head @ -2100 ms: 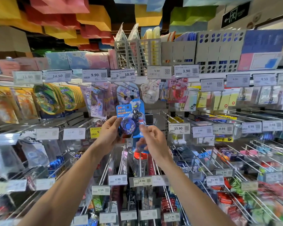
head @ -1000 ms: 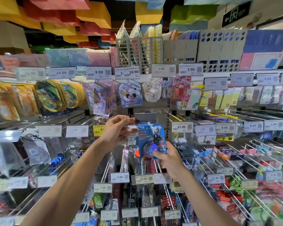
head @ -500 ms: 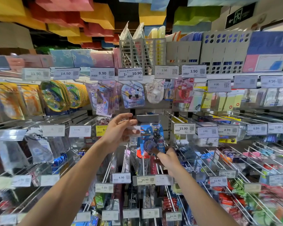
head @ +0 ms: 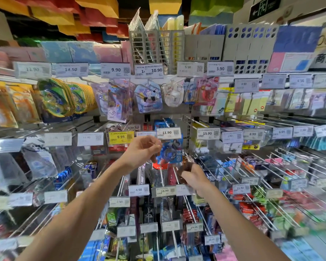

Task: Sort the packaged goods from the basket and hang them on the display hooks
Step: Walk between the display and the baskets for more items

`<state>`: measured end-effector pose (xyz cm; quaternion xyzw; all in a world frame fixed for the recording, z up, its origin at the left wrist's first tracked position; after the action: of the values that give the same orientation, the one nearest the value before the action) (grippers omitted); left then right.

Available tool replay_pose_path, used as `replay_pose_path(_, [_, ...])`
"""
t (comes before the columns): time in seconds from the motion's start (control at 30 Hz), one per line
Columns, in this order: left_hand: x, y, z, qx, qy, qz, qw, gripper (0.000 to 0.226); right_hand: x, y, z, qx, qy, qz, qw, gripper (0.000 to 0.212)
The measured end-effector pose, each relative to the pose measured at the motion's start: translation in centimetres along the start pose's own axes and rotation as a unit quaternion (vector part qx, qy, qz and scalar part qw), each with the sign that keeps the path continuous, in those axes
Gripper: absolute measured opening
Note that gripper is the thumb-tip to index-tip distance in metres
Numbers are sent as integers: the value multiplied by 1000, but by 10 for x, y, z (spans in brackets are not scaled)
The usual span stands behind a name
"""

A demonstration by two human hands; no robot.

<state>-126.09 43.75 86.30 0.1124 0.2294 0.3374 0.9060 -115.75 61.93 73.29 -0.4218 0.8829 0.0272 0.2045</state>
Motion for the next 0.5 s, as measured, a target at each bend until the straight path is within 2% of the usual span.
replay_pose_path(0.13, [28,-12,-27,-5,130,-120,984,8,2,-26,-2,-49,-73,-15,996,7])
replay_pose_path(0.23, [49,-20,-44,7,210,-168,963,15,-6,-46,7,-67,-122,8,990,14])
replay_pose_path(0.3, [68,-25,-60,-3,218,-194,957,13,-14,-60,20,-62,-143,11,988,22])
replay_pose_path(0.4, [98,-32,-81,-9,250,-222,942,35,-35,-85,46,-35,-162,45,985,37])
replay_pose_path(0.5, [134,-44,-87,-20,266,-279,922,53,-55,-112,69,-15,-173,65,983,40])
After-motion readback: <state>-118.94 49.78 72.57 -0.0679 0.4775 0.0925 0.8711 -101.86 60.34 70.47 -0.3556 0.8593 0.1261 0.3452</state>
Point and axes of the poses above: each hand's wrist, its own y-axis towards the middle knuckle, its own x-axis out of the palm, z = x × y, the point moved 8 cm from there along y, towards the middle knuckle, and after that the axes turned 3 degrees about x, right-handed, at the moved point
